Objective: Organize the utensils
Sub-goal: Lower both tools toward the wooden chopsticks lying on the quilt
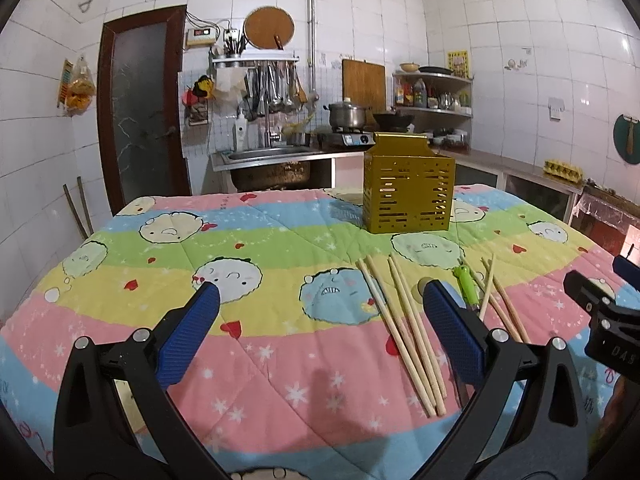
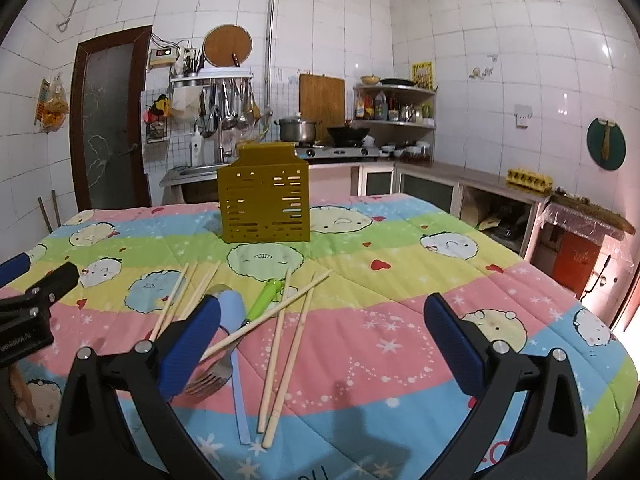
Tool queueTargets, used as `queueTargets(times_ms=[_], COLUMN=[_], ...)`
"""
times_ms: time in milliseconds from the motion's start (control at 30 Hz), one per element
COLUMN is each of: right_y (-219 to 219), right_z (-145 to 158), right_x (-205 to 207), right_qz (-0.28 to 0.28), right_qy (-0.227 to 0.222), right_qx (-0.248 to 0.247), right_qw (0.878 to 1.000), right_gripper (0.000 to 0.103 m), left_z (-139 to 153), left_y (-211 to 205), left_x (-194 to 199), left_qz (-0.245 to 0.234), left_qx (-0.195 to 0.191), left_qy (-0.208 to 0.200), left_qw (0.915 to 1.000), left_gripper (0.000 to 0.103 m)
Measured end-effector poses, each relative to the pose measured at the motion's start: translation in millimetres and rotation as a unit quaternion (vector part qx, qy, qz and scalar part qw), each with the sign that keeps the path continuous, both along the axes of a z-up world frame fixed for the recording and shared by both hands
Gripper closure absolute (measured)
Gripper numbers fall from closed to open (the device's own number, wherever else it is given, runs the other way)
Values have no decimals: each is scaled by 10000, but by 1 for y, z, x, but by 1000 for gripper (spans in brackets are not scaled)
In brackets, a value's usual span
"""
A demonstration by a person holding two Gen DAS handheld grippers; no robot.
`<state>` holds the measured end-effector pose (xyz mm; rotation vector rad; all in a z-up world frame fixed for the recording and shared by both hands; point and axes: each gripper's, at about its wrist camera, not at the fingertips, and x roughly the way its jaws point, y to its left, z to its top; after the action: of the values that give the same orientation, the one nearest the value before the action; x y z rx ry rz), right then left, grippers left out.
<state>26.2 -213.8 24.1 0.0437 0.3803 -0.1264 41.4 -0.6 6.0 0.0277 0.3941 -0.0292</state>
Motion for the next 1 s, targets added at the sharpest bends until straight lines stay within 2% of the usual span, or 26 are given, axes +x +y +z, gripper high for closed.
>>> queueTargets(times_ms=[300, 467, 567, 667, 733, 867, 1000], right_y=[1, -6, -13, -20, -23, -29, -31], right_z=[13, 18, 19, 17, 13, -5, -18], right_x=[40, 68, 91, 117, 132, 159, 174], right_qz=[-61, -207, -233, -299, -383, -559, -672], right_qy=[197, 397, 640, 882, 1037, 1446, 1661], right_qx=[-528, -502, -437, -324, -282, -202, -243], right_qw=[9984, 9977, 9967, 9951, 9935, 9877, 9835], right_gripper=[4, 4, 4, 4, 4, 4, 4], left_z=[17, 20, 20, 17, 14, 1, -16], left_y=[-2, -6, -17, -27, -30, -32, -33], left_x=[61, 97, 117, 133, 145, 171, 191], left_qz=[-343, -365, -413, -460, -473, -510, -392], left_qx=[10, -35, 188, 380, 366, 113, 133], left_qy=[592, 808, 889, 934, 988, 1461, 1788], left_qw=[9977, 9961, 9950, 9938, 9933, 9879, 9830], left_gripper=[5, 5, 5, 5, 5, 5, 8])
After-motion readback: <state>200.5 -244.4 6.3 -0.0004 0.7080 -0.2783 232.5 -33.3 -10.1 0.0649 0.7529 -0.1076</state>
